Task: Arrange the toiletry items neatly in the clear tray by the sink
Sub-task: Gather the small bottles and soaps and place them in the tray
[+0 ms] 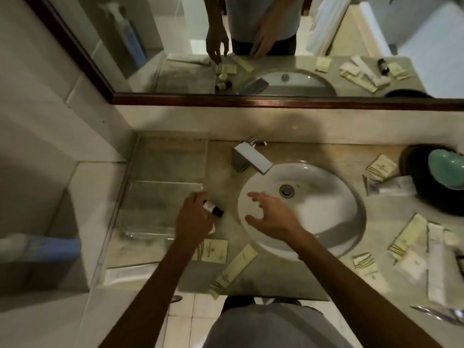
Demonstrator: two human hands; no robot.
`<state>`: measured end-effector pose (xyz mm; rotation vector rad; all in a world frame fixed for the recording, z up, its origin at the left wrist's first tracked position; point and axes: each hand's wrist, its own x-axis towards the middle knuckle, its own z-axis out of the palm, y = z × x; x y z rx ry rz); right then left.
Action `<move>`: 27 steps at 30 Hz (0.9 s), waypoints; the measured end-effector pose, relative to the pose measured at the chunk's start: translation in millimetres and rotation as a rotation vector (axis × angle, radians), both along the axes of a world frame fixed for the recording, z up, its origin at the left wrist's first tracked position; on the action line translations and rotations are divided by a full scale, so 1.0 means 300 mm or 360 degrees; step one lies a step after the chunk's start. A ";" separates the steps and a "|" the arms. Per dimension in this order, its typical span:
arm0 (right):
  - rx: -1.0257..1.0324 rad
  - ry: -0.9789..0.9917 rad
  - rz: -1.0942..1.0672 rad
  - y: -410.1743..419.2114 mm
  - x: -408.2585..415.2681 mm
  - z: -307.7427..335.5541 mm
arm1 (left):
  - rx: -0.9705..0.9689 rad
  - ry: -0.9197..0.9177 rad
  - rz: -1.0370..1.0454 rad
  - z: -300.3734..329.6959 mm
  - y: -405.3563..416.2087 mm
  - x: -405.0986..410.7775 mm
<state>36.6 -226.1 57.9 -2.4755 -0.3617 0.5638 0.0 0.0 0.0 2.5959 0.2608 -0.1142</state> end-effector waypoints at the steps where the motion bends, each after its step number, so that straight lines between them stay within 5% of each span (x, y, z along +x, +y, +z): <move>1: -0.0083 0.0036 0.0048 0.031 -0.001 -0.027 | 0.0102 0.0090 -0.0070 -0.027 0.003 -0.006; 8: -0.0540 0.0111 0.0273 0.166 -0.001 -0.214 | 0.0671 0.0471 -0.0532 -0.178 0.020 -0.027; 14: -0.0528 0.0128 0.0343 0.188 -0.010 -0.297 | 0.0688 0.0313 -0.0668 -0.231 0.036 -0.018; 23: -0.0613 -0.0150 0.0549 0.192 0.037 -0.318 | 0.0478 -0.0061 -0.0243 -0.186 0.162 -0.049; 27: -0.0641 -0.0230 0.0566 0.256 0.069 -0.331 | 0.0566 0.0105 -0.0092 -0.185 0.246 -0.057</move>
